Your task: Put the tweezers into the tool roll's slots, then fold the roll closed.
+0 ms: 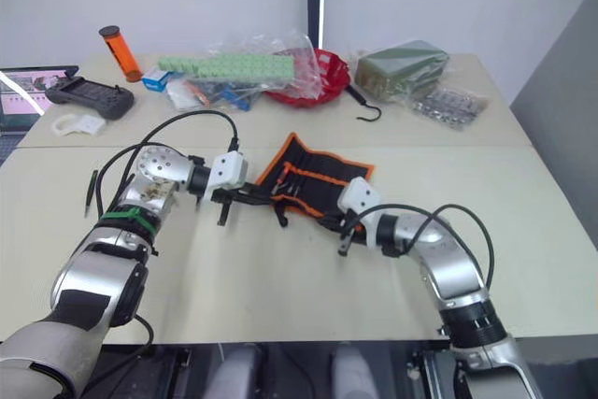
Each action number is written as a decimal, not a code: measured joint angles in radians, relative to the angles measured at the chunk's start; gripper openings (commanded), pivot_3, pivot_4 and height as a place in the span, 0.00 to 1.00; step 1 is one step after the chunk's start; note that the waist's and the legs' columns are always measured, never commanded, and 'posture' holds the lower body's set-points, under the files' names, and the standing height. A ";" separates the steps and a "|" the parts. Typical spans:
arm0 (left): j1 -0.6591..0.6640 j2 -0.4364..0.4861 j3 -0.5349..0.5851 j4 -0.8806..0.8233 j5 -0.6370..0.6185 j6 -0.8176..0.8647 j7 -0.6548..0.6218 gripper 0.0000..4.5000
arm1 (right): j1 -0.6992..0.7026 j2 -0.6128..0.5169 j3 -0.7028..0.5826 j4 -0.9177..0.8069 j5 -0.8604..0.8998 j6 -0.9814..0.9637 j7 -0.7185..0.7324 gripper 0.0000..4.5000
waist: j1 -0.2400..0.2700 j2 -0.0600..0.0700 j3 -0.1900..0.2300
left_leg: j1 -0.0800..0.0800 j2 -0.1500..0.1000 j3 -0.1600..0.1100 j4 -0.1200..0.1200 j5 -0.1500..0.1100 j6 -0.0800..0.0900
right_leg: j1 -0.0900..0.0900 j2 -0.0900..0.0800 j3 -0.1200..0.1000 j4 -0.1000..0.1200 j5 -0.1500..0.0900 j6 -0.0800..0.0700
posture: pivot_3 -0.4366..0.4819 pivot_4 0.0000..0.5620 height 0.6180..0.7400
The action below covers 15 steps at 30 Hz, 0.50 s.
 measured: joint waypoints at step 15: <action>0.252 0.109 -0.096 -0.375 0.000 -0.032 -0.072 0.00 | 0.109 -0.088 0.071 -0.048 0.001 -0.005 0.067 0.50 | 0.003 0.000 0.000 | 0.001 0.000 0.000 0.001 0.000 0.000 | 0.001 0.000 0.000 0.000 0.000 0.000 | 0.48 0.27 1.00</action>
